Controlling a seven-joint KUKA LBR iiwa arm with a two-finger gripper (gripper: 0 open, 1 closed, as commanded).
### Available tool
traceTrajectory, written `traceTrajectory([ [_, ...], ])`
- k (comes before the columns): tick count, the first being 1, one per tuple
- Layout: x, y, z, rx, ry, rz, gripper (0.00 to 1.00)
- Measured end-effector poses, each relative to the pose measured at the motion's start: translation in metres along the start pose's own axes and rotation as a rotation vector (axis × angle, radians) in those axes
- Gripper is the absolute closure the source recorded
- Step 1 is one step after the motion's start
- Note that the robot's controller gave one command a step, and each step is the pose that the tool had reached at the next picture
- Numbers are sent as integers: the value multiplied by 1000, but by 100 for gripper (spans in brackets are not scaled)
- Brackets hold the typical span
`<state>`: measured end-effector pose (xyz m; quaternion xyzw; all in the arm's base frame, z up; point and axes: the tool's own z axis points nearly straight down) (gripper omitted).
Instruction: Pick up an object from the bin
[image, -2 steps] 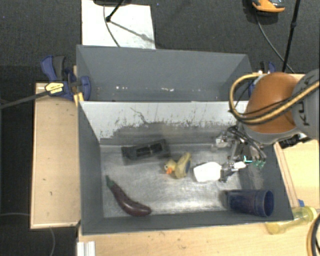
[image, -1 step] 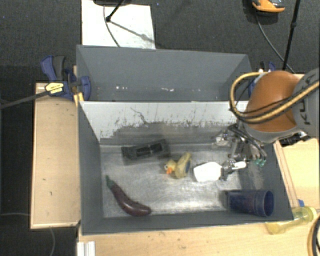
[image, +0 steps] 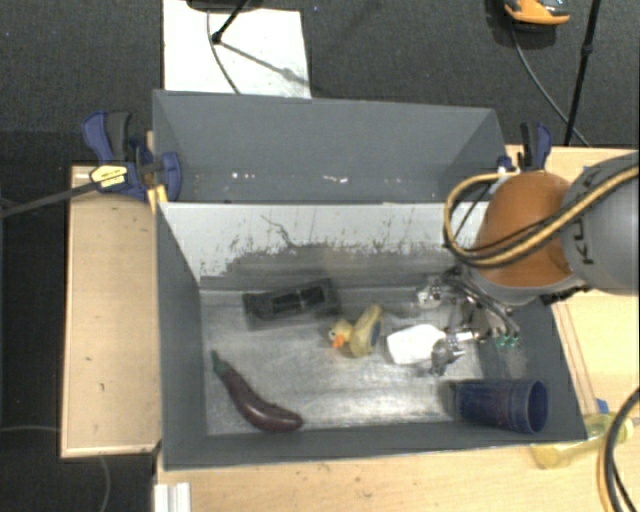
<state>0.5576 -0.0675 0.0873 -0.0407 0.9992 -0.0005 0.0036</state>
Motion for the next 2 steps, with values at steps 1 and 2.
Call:
traceTrajectory([
  [1,-3,-1,22,-1,-10,-11,0],
  [2,-4,-3,14,0,0,-5,0],
])
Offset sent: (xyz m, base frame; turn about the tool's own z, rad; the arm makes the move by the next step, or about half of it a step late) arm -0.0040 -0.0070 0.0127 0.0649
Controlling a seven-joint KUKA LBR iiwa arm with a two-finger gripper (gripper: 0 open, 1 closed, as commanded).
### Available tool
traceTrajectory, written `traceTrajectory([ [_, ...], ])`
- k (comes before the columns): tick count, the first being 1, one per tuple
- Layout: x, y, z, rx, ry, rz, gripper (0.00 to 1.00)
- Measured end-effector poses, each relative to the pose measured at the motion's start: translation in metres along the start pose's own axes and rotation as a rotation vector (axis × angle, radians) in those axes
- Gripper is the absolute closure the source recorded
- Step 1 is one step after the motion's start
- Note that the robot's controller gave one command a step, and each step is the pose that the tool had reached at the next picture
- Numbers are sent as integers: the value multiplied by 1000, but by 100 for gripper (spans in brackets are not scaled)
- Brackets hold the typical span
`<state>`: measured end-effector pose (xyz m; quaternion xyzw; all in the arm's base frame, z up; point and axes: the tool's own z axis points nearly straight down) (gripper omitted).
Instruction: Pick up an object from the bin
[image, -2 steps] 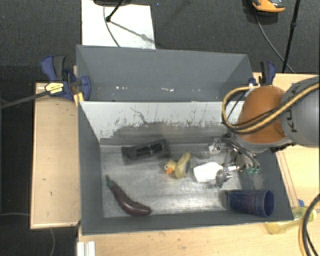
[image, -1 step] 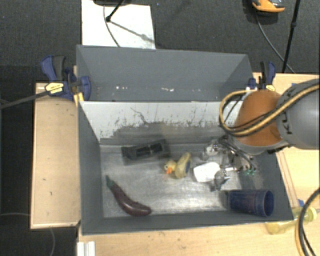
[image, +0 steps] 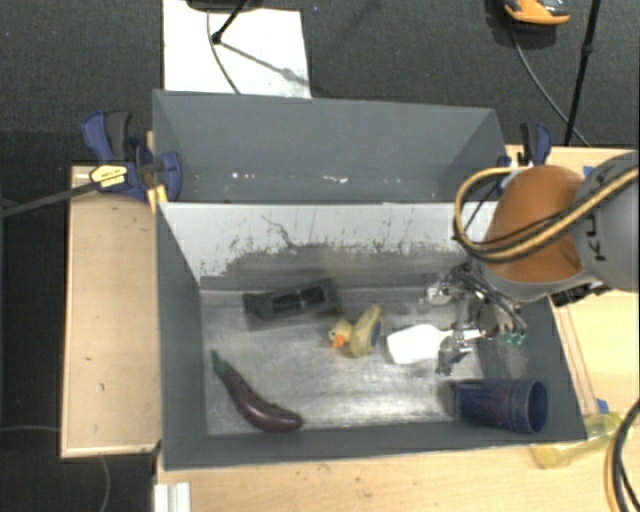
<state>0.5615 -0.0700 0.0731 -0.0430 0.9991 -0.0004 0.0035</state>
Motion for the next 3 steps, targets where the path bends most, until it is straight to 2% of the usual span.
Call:
traceTrajectory([
  [1,-4,1,5,1,-9,-5,0],
  [2,-7,0,0,3,-20,-6,100],
  [3,-7,0,0,3,-20,-7,100],
])
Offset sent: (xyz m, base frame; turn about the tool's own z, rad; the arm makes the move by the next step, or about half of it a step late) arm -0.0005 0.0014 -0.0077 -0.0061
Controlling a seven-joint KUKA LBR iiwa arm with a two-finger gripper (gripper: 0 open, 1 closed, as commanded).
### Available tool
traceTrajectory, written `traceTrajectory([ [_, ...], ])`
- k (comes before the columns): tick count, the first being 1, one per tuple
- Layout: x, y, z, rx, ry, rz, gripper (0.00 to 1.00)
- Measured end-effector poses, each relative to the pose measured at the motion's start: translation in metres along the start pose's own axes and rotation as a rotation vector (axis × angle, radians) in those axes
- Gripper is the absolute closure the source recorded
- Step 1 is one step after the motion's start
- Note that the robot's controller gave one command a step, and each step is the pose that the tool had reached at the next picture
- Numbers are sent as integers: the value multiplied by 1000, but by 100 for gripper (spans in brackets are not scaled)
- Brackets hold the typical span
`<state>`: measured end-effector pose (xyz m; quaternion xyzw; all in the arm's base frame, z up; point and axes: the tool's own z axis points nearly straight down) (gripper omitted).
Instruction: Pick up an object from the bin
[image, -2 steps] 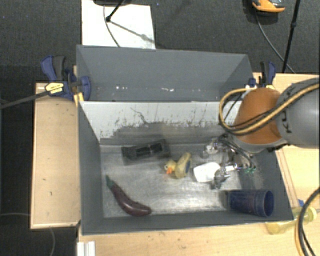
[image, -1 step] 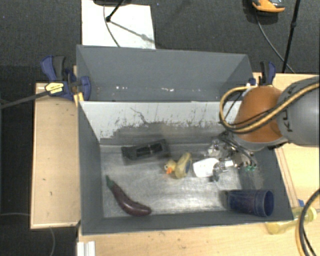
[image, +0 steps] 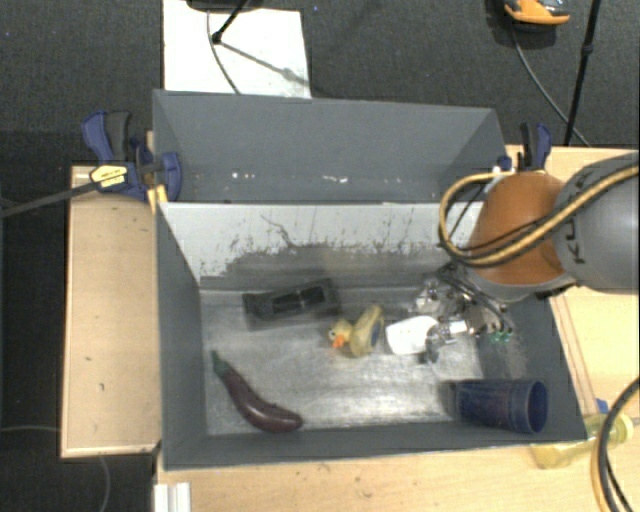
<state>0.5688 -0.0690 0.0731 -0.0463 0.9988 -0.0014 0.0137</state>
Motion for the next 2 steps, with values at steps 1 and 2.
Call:
traceTrajectory([
  [1,1,0,-3,-1,6,-1,100],
  [2,6,1,-19,-5,27,-1,100],
])
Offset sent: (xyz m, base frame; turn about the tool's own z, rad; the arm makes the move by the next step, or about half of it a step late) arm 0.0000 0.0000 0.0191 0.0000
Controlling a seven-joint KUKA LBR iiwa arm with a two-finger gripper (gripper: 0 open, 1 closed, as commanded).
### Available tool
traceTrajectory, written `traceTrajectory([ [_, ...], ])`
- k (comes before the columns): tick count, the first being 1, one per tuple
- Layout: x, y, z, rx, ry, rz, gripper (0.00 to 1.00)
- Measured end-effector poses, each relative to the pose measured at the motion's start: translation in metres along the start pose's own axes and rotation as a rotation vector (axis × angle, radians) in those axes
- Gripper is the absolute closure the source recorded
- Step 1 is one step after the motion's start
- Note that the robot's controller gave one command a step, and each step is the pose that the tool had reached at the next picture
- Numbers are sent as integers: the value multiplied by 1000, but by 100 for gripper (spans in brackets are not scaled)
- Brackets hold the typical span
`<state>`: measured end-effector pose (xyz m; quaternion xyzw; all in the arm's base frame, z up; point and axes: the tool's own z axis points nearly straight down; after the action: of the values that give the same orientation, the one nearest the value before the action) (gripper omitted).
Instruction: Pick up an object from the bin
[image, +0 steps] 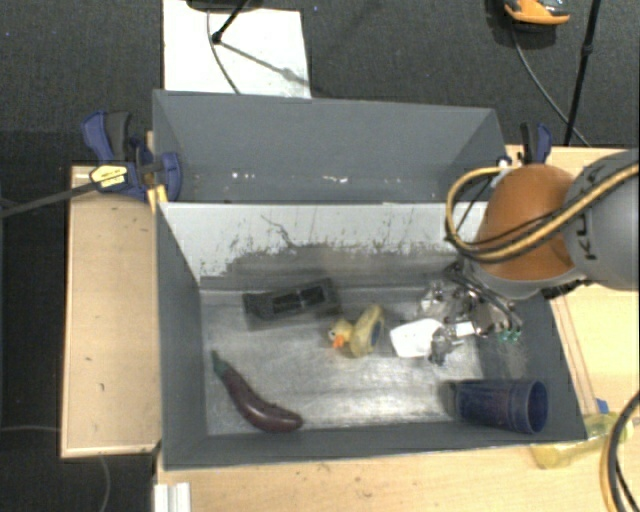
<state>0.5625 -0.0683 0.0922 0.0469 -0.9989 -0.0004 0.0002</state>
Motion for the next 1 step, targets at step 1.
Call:
traceTrajectory([
  [1,-3,-1,-15,2,-6,0,100],
])
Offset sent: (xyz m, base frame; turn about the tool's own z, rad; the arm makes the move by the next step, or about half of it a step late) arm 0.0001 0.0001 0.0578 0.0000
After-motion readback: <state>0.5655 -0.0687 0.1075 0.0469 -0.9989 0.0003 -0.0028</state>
